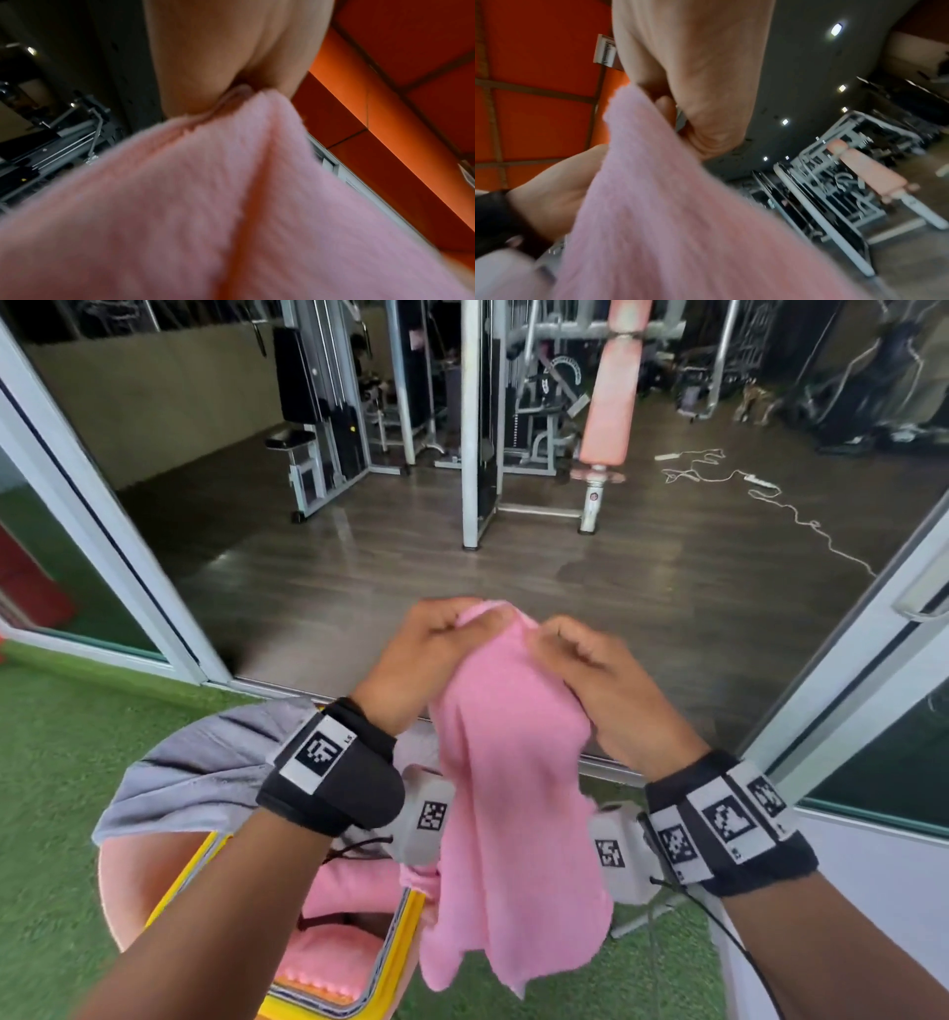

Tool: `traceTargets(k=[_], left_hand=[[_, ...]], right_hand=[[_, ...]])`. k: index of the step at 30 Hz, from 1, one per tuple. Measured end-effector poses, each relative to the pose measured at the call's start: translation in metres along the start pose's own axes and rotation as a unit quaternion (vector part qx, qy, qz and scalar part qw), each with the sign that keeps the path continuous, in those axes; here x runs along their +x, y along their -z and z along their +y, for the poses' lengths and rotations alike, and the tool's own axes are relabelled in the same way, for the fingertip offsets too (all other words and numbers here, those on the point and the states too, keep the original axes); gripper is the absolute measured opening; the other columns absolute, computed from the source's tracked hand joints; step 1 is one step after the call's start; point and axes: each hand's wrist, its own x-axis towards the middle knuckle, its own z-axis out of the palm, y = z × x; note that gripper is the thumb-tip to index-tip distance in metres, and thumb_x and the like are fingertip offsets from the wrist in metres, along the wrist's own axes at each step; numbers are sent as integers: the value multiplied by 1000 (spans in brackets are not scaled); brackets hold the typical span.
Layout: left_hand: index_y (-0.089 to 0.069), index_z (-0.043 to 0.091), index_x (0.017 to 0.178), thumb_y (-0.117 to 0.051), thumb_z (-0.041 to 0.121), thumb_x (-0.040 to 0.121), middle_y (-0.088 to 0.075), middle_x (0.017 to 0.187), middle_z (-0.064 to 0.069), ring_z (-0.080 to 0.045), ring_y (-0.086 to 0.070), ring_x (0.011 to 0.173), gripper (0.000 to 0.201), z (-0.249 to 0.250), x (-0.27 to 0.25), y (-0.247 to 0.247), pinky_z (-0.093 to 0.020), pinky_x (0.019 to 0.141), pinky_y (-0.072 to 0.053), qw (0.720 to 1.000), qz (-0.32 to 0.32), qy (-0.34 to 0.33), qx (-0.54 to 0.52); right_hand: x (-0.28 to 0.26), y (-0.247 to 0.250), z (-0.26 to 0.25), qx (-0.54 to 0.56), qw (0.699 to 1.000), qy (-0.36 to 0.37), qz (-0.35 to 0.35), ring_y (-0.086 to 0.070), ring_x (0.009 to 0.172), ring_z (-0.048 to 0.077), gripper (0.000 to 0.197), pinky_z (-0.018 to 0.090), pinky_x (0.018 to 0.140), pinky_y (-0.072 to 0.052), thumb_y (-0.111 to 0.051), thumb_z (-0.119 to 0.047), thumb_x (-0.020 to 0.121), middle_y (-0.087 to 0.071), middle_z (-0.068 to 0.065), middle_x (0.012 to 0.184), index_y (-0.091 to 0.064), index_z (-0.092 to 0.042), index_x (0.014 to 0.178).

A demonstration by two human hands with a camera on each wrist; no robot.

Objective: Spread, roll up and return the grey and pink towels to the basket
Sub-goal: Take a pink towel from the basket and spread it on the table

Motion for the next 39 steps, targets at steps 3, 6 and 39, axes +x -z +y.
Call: traceTargets(k=[3,6,39], left_hand=[[-69,13,83,-55,14,97,-65,76,8,-3,-55,73,20,6,9,13,-18,69,-45,994,107,-32,-9],[-67,0,88,-56,19,97,-61,80,-3,-10,-52,75,24,8,13,15,-23,69,-43,993,105,-37,48],[-61,-7,98,-64,35,89,-57,86,-17,-23,-49,77,43,-14,-7,22,-35,64,-39,988,101,52,-107]], right_hand=[[-15,-13,22,21,998,-60,-17,-57,74,5,17,18,69,-45,-54,-7,97,-66,-4,85,-67,-15,91],[-24,-21,28,27,991,-132,12,-63,93,7,31,19,82,-47,-45,-37,102,-71,-11,95,-72,-34,89],[2,4,-6,-131,991,-40,-14,-23,60,15,50,33,54,-16,-64,-41,89,-25,2,65,-40,-7,62]])
